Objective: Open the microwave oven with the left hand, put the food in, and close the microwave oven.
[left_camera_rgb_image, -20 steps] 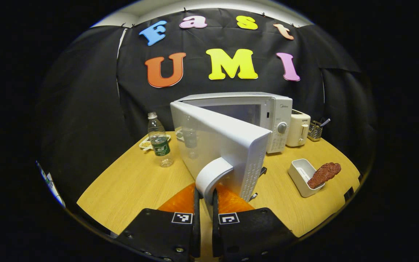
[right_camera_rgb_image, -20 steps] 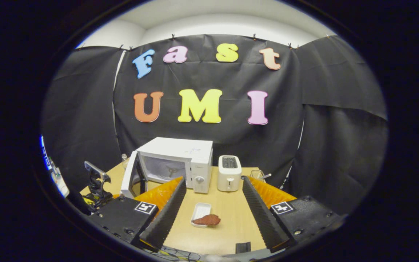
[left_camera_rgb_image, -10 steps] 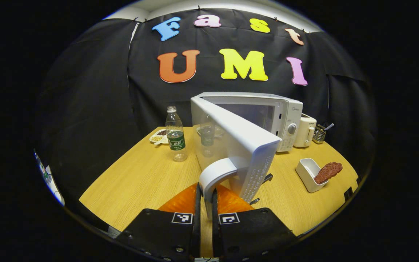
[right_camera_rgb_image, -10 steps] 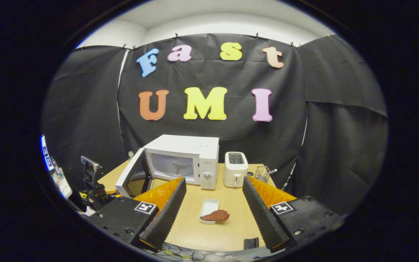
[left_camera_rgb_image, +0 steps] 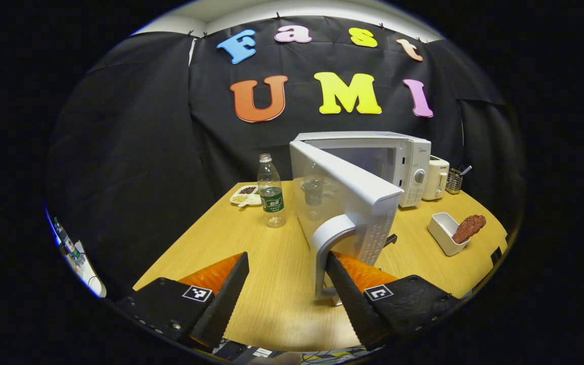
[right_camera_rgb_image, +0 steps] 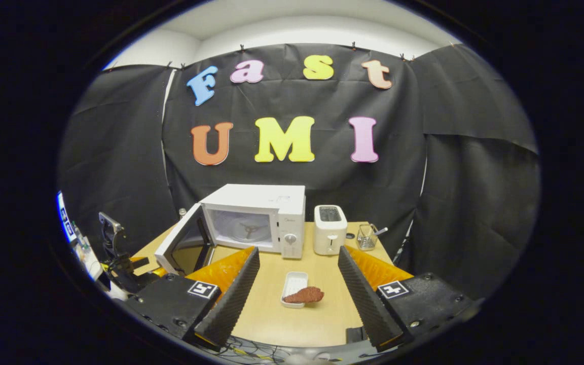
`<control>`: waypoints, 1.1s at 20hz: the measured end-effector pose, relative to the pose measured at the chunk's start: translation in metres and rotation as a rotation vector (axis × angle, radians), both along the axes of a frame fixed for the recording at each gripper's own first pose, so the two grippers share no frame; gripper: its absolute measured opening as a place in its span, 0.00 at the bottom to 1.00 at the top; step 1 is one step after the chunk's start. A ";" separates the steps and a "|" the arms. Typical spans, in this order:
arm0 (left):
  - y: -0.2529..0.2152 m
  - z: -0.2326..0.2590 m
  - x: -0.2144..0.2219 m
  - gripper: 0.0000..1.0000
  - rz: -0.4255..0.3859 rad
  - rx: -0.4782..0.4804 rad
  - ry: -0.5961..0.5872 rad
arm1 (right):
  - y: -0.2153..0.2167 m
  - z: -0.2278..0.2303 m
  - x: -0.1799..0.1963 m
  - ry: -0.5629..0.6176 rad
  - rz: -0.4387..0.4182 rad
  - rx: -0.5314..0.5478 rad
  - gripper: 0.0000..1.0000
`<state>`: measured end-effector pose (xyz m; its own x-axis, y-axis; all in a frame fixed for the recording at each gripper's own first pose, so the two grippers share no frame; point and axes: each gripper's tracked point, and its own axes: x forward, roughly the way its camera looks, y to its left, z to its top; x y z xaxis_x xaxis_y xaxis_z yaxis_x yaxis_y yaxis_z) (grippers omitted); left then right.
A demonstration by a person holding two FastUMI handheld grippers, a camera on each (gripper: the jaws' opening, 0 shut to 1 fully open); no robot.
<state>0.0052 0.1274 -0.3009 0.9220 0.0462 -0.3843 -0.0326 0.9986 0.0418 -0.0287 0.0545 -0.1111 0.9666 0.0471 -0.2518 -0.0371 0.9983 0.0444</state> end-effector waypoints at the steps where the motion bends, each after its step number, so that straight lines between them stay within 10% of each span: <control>1: 0.009 0.000 -0.001 0.94 0.017 0.016 0.002 | 0.001 -0.003 0.000 0.003 -0.001 0.000 1.00; 13: 0.080 0.013 -0.041 0.95 0.165 0.069 0.011 | -0.031 -0.060 0.008 0.062 -0.026 0.034 1.00; 22: 0.013 0.084 -0.064 0.95 0.138 0.001 -0.062 | -0.052 -0.203 0.061 0.307 0.123 0.248 0.89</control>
